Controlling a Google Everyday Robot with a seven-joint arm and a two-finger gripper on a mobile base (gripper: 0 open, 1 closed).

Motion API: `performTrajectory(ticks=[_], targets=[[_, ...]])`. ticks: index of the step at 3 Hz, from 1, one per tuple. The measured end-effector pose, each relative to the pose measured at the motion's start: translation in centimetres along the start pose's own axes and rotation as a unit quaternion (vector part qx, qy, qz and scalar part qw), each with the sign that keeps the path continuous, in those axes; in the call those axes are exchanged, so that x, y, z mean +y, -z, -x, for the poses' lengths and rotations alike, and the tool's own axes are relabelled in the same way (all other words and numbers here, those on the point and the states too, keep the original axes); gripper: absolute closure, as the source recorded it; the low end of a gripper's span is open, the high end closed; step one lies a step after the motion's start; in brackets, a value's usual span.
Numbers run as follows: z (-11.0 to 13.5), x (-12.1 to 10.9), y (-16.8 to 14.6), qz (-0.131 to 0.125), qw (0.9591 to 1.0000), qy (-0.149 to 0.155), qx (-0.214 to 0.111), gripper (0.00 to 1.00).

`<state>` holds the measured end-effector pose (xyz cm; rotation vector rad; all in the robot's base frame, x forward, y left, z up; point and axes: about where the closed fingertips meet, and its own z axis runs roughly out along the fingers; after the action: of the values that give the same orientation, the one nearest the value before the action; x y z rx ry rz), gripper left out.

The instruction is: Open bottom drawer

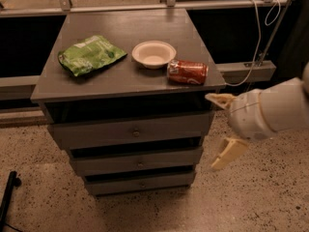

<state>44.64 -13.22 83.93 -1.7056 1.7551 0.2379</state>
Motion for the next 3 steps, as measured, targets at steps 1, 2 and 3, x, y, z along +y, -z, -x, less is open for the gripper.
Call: performTrajectory(ticks=[1,2,3], targets=[[-1.1,1.7,-5.5,-0.004,0.9983,0.042,-0.040,0.00],[-1.9,1.7,-7.6,0.003,0.9895,0.118,-0.083,0.00],[-1.7,1.7,-7.6,0.000,0.9894,0.122,-0.079,0.00]])
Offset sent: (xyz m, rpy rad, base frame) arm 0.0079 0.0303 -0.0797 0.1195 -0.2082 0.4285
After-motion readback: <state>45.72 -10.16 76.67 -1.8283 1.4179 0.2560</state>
